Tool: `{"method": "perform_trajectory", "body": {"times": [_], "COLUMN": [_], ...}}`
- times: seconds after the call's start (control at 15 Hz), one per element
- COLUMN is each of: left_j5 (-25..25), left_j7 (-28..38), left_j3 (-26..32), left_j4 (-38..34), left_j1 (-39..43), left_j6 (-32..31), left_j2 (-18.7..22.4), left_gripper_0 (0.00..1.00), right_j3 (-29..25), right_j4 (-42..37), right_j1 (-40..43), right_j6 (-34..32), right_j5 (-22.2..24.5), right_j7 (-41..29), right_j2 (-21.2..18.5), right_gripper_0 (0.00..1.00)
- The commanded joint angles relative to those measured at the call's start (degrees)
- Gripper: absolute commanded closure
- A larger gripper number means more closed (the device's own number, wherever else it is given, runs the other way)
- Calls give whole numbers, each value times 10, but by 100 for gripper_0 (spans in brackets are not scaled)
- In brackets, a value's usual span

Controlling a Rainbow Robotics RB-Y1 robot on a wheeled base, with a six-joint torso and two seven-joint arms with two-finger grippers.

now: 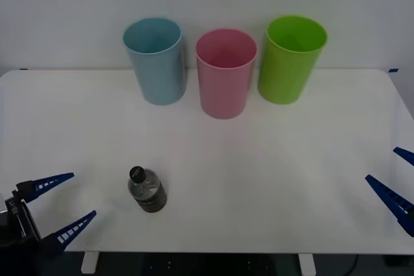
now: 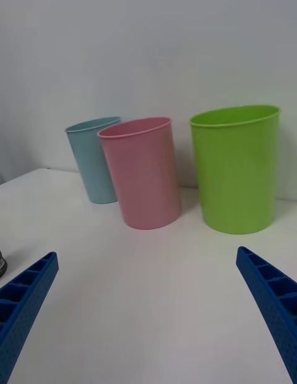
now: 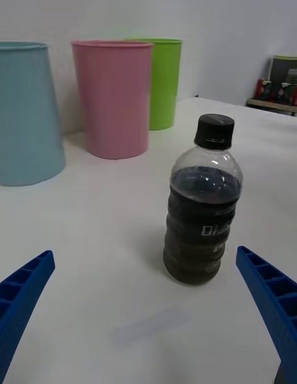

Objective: Grasp the object on the table and drop it into the matching bin: aluminum can to the light blue bin, PET bottle to the pink bin.

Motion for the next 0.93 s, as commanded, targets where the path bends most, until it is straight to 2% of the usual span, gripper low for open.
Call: {"method": "perform_trajectory", "body": {"times": [0.07,0.33,0.47,0.93], "left_j5": [-16,-18,-16,-16], "left_j7": [-11,-34,-68,-79], "left_j3": [-11,-38,-59,-107], "left_j4": [8,18,51,92], "left_j1": [-13,-25,-43,-88], "left_j6": [-2,0,4,15], "left_j2": [0,-1,0,-5], "left_gripper_0": [0,0,0,0], "right_j3": [0,0,0,0], "right_j4": [0,0,0,0], "right_j1": [0,0,0,0], "right_j6": [0,0,0,0], "right_j5": [0,0,0,0], "right_j7": [0,0,0,0], "right_j2": [0,0,0,0], "right_gripper_0": [0,0,0,0]}}
